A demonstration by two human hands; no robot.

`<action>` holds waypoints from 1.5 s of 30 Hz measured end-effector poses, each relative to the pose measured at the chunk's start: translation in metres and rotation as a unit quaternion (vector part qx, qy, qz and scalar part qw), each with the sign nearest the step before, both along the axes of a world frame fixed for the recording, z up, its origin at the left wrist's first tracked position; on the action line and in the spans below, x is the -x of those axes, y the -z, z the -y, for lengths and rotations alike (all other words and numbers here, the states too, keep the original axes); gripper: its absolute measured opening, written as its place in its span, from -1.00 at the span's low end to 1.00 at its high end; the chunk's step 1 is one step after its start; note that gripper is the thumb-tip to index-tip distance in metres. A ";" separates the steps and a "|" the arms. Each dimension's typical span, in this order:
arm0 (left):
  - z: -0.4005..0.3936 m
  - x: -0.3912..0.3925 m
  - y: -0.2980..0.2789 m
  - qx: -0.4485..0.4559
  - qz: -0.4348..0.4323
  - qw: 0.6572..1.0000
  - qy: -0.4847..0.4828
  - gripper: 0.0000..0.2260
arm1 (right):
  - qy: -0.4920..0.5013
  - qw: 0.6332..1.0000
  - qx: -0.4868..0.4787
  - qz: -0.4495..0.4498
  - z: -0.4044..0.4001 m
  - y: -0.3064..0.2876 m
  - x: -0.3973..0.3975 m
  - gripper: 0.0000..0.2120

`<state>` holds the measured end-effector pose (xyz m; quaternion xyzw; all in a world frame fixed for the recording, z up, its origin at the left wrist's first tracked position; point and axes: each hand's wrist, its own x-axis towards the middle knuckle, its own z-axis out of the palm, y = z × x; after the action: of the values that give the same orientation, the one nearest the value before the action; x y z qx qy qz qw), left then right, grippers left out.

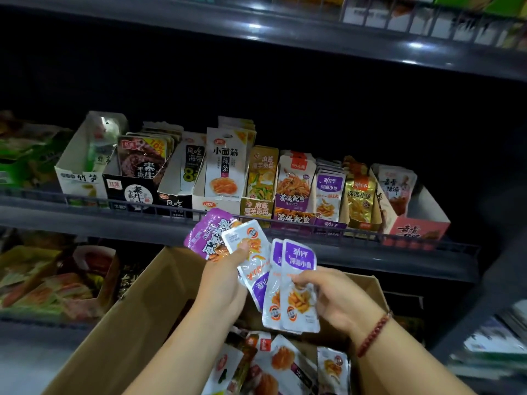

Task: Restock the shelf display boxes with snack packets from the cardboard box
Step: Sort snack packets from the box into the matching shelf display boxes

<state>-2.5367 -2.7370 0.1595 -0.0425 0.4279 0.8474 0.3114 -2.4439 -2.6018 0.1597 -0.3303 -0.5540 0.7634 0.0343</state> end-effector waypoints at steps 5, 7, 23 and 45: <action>-0.001 -0.003 0.002 -0.007 -0.015 1.000 0.017 -0.74 | 0.002 1.000 -0.019 0.001 0.010 0.006 0.003 -0.84; 0.002 0.001 0.002 0.004 -0.021 0.999 0.040 -0.77 | 0.004 0.993 -0.114 0.018 0.007 0.001 0.002 -0.82; 0.003 0.002 0.004 0.029 -0.032 0.997 0.060 -0.87 | 0.092 0.988 -0.121 -0.034 -0.029 -0.023 0.023 -0.93; -0.006 -0.013 0.006 -0.046 -0.024 0.996 0.079 -0.80 | 0.108 0.979 0.129 -0.115 -0.011 -0.003 0.028 -0.77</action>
<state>-2.5234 -2.7311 0.1530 0.0259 0.3979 0.8398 0.3683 -2.4714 -2.5911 0.1627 -0.2998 -0.4042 0.8532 0.1373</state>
